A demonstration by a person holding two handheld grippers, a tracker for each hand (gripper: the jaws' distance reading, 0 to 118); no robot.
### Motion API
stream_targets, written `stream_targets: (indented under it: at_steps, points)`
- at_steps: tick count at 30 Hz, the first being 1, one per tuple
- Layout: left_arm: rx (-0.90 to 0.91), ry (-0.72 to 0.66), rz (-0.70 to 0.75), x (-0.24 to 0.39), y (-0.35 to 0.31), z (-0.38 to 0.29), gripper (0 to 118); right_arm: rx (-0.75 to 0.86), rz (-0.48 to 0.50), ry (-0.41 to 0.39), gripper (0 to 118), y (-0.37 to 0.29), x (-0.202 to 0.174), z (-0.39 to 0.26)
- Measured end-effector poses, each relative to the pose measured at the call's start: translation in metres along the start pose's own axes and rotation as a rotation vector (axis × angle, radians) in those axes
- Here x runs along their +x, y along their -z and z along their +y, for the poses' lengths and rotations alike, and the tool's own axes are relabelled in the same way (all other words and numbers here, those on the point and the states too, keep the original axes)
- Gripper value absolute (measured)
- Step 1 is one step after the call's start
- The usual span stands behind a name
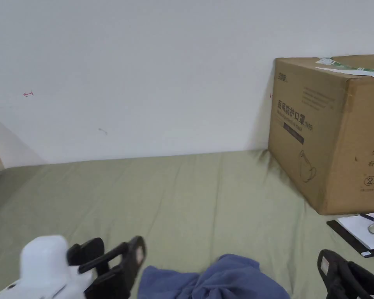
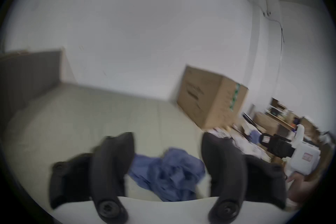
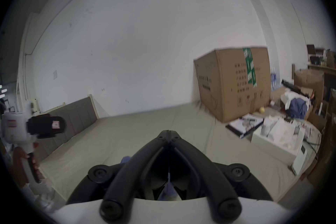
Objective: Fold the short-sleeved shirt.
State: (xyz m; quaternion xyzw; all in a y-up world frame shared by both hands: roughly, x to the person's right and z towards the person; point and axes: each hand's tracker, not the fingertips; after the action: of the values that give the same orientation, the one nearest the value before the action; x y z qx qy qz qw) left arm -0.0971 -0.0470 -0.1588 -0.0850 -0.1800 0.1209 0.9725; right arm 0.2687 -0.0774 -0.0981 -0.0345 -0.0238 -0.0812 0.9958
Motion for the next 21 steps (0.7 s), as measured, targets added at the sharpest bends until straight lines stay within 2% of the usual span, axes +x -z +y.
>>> stream_targets:
  at_steps: [1, 2, 3, 7, 10, 13, 15, 18, 19, 21]
  points:
    - [0.07, 0.032, 0.077, 0.004, -0.017, -0.008, 47, 0.044, -0.011, -0.023, 0, -0.005, -0.005, -0.002]
    - [0.113, 0.061, 0.139, 0.006, -0.026, -0.015, 5, 0.072, -0.016, -0.04, 0, -0.009, -0.008, -0.003]
    - [0.153, 0.082, 0.205, 0.007, -0.033, -0.025, 0, 0.102, -0.021, -0.055, 0, -0.013, -0.012, -0.005]
    - [0.125, 0.097, 0.249, 0.003, -0.05, -0.052, 0, 0.132, -0.04, -0.093, 0, -0.021, -0.024, -0.01]
    - [0.055, 0.083, 0.212, 0.001, -0.05, -0.061, 0, 0.123, -0.026, -0.083, 0, -0.026, -0.027, -0.008]
    - [0.059, 0.115, 0.227, 0.004, -0.05, -0.061, 0, 0.114, -0.024, -0.088, 0, -0.024, -0.028, -0.007]
    - [0.076, 0.082, 0.216, 0.003, -0.049, -0.049, 0, 0.104, -0.024, -0.09, 0, -0.021, -0.029, -0.006]
    - [0.099, -0.015, 0.108, -0.006, -0.023, -0.003, 0, 0.085, -0.014, -0.08, 0, -0.017, -0.028, -0.002]
    - [0.042, -0.015, 0.113, -0.009, -0.005, 0.014, 0, 0.081, -0.007, -0.078, 0, -0.015, -0.028, -0.002]
    - [-0.217, -0.037, 0.128, -0.023, 0.058, 0.047, 0, 0.07, 0.003, -0.082, 0, -0.011, -0.027, -0.001]
